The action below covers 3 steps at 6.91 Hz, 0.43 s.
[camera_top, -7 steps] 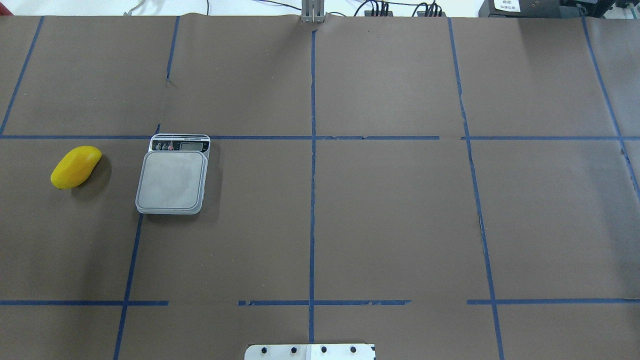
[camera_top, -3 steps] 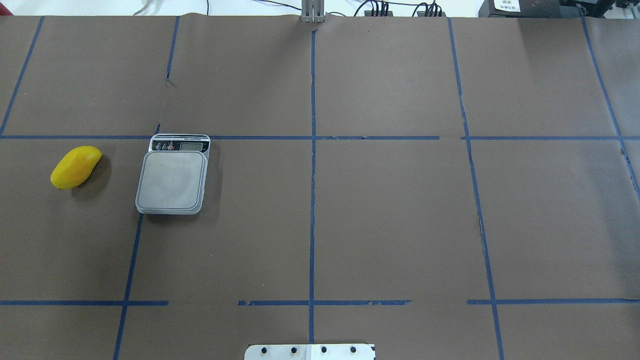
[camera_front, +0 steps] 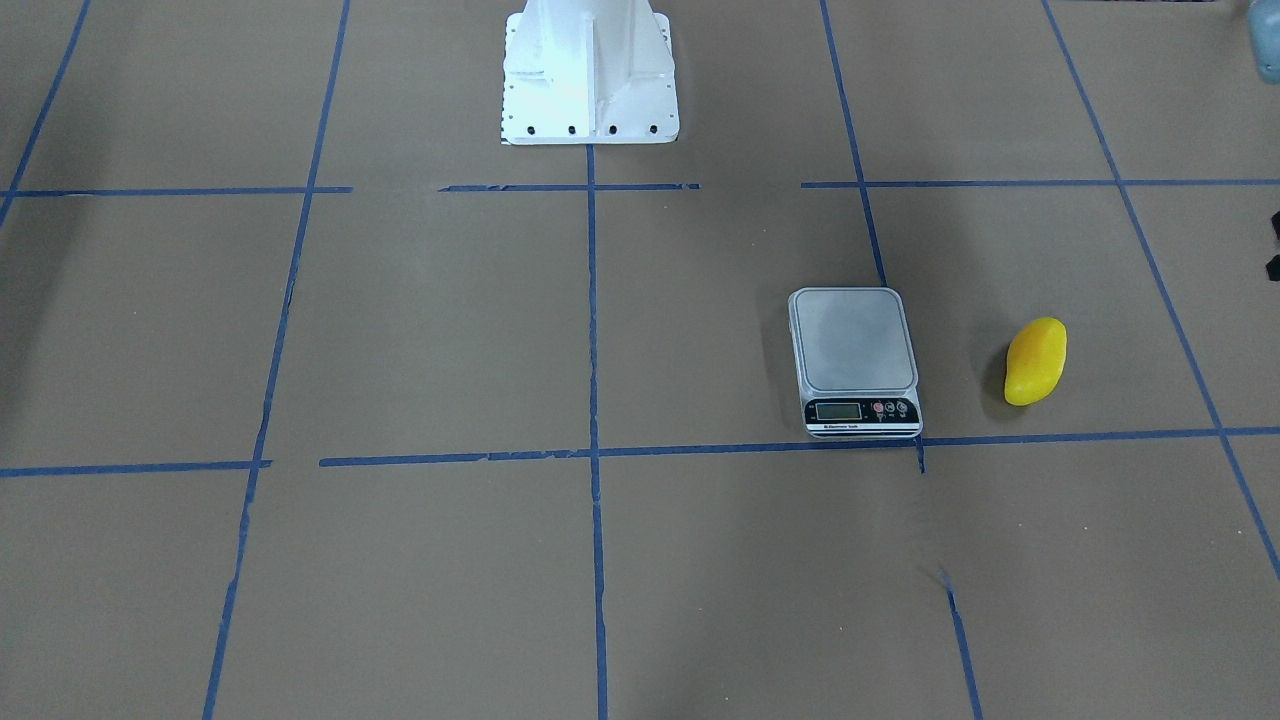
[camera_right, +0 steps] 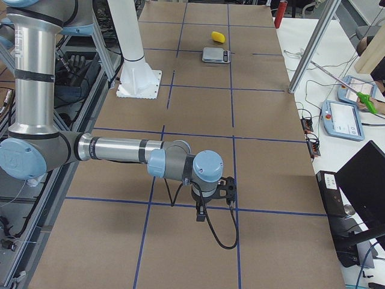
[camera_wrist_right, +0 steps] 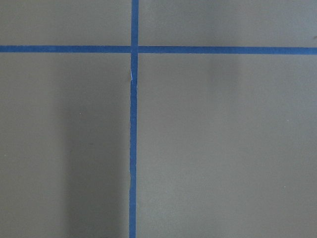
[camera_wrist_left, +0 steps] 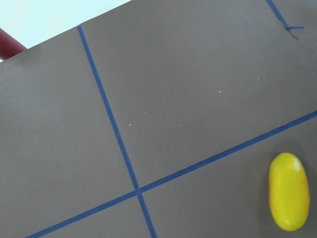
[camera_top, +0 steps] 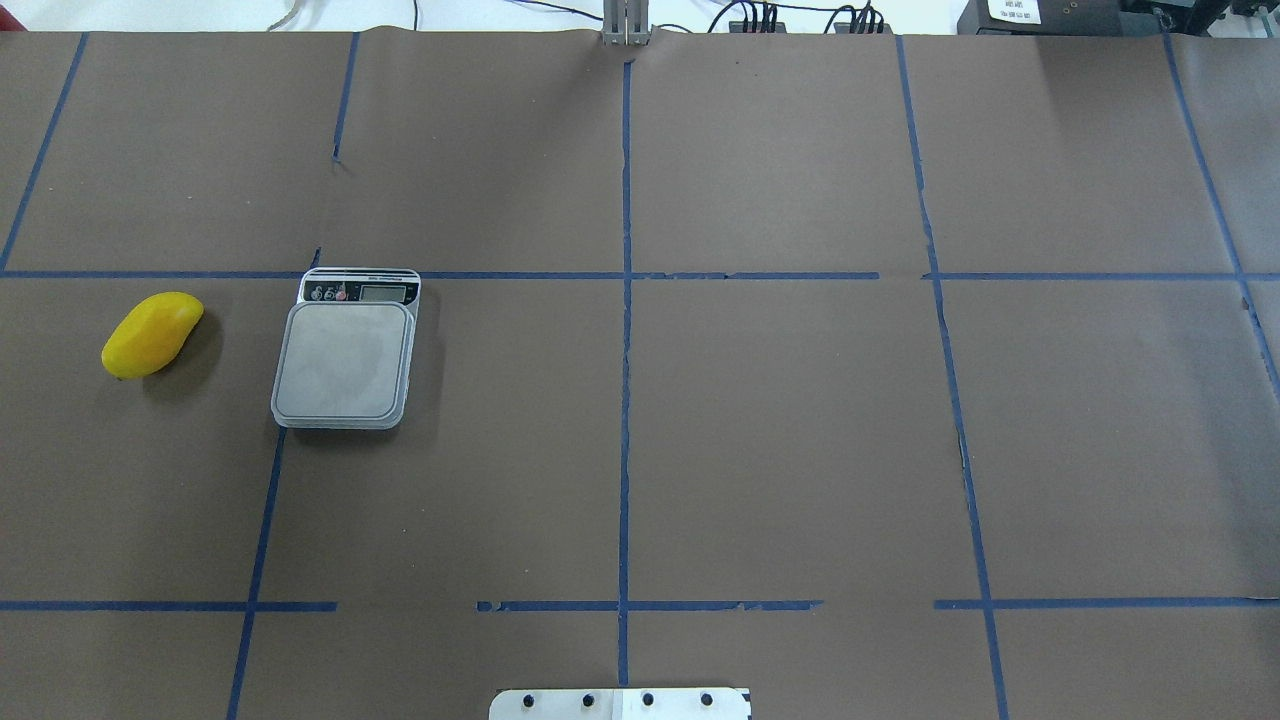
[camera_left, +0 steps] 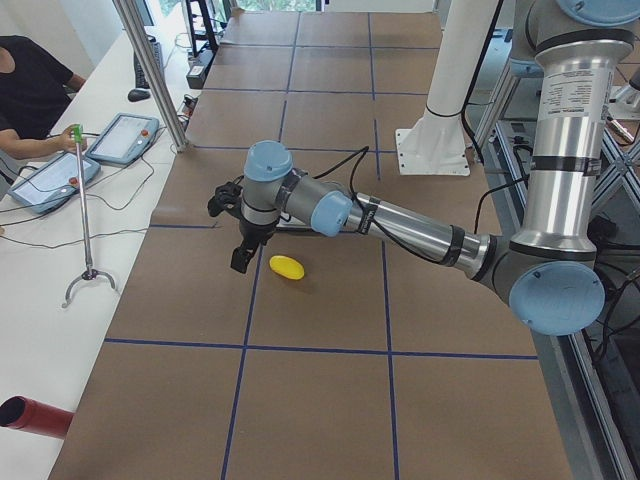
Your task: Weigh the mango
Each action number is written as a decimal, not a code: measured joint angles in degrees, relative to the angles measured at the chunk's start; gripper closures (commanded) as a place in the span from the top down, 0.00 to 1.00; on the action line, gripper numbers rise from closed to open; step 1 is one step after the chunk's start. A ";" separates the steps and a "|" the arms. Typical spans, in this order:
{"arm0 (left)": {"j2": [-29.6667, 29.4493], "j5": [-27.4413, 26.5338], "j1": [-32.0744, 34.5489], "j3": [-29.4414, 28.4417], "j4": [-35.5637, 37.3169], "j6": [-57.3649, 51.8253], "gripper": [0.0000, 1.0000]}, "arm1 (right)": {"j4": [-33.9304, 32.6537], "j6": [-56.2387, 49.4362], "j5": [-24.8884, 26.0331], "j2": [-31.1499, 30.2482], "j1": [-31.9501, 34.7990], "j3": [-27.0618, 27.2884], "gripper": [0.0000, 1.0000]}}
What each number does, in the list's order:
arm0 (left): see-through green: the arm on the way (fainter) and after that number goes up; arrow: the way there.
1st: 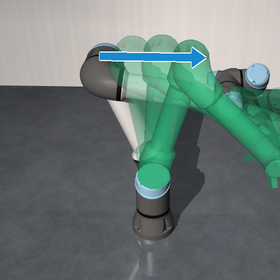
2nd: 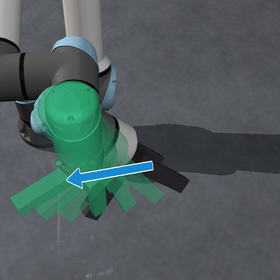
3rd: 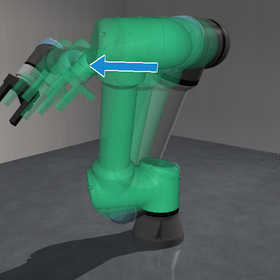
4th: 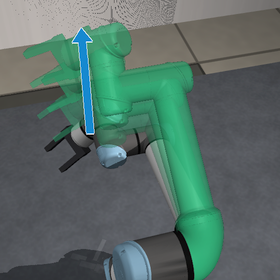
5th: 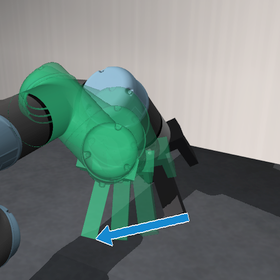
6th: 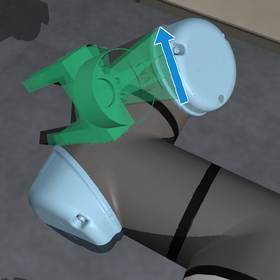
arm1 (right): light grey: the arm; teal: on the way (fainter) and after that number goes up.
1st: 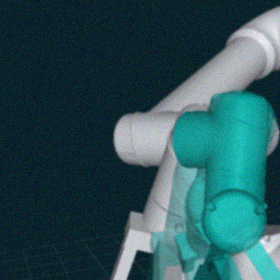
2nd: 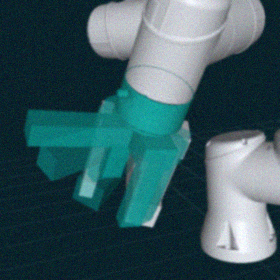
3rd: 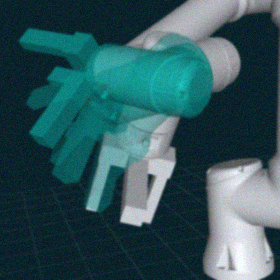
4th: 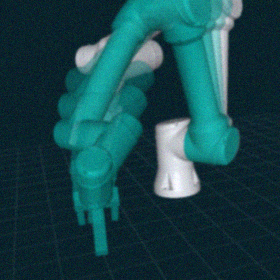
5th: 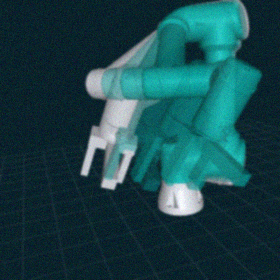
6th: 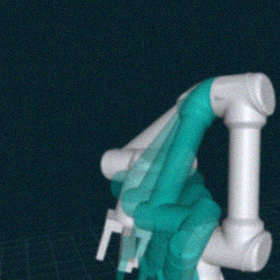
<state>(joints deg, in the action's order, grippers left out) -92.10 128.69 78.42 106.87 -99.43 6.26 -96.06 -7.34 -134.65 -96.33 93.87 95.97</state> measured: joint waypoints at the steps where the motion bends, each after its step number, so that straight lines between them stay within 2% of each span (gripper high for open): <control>1: 0.01 -0.37 -4.90 -0.61 -1.86 6.74 1.00 | 0.00 0.02 0.00 0.00 0.00 -0.01 1.00; 3: 0.12 -1.69 -13.74 -6.58 -14.07 21.49 1.00 | 0.00 0.04 0.00 0.00 0.00 -0.03 1.00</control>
<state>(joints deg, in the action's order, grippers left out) -91.98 127.00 64.68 100.29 -113.50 27.75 -96.06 -7.30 -134.65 -96.33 93.87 95.94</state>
